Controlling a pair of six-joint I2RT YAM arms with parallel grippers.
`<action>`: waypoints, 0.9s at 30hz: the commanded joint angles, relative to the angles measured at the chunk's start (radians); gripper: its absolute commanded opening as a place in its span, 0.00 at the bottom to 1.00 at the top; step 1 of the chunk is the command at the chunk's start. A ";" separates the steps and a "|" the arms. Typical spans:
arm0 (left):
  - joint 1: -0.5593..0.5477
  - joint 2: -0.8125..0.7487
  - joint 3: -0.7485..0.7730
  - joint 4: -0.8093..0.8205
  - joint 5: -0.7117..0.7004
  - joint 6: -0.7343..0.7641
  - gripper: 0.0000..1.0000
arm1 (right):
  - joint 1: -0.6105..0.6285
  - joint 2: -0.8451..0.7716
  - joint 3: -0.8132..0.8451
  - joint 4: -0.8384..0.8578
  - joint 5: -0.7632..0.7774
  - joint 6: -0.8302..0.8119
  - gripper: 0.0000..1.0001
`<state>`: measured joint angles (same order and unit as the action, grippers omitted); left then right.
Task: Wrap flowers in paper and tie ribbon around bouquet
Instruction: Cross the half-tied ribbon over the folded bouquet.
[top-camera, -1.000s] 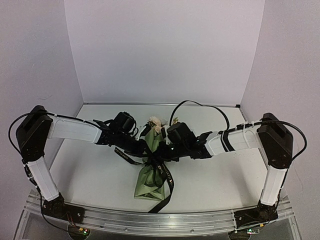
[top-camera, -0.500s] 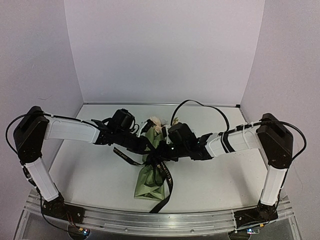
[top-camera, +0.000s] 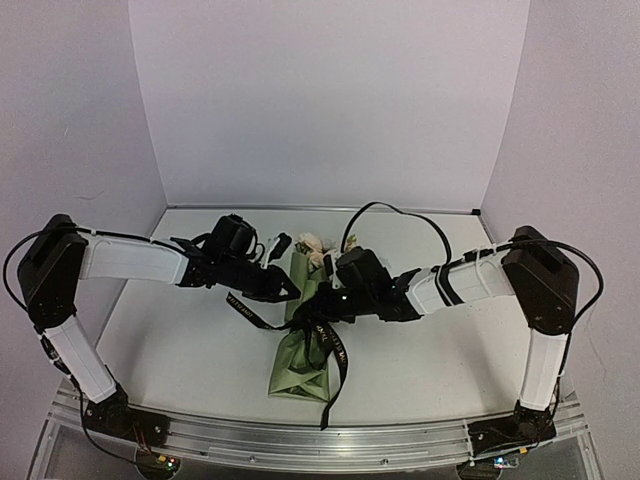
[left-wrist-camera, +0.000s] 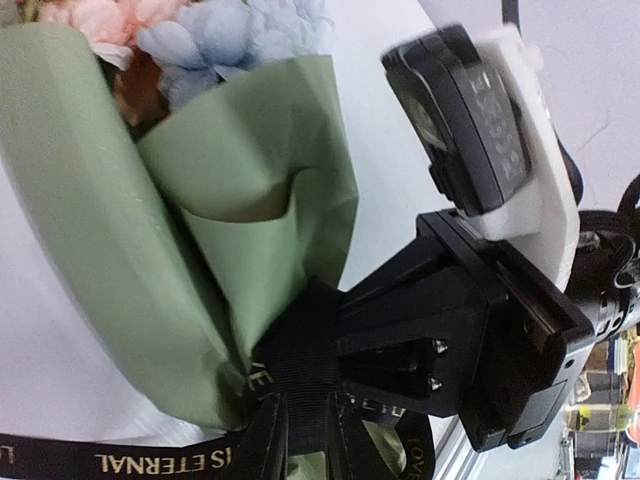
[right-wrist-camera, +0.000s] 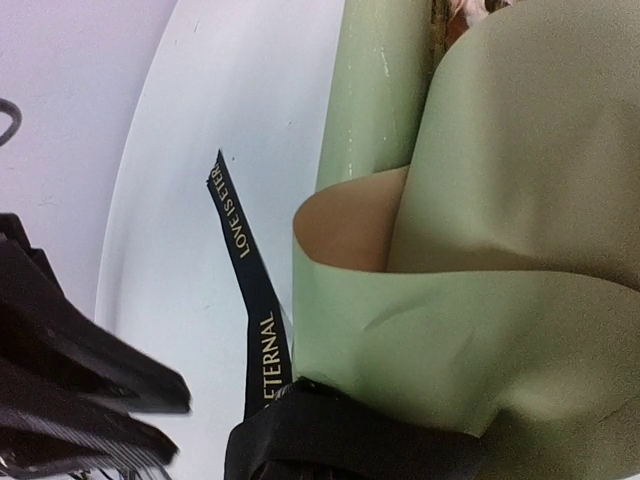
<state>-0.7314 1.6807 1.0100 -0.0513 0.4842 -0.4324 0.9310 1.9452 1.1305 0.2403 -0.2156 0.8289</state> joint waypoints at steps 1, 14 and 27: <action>0.051 -0.046 -0.012 0.011 -0.046 -0.028 0.17 | -0.004 0.006 0.028 0.042 -0.001 -0.030 0.00; 0.056 0.098 0.076 -0.069 0.074 0.006 0.09 | -0.006 0.011 0.058 0.090 -0.108 -0.040 0.00; 0.055 0.054 0.035 -0.025 0.121 0.011 0.09 | -0.015 0.032 0.073 0.080 -0.109 -0.018 0.00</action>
<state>-0.6732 1.7850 1.0405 -0.1204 0.5890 -0.4412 0.9235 1.9643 1.1725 0.2986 -0.3350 0.8121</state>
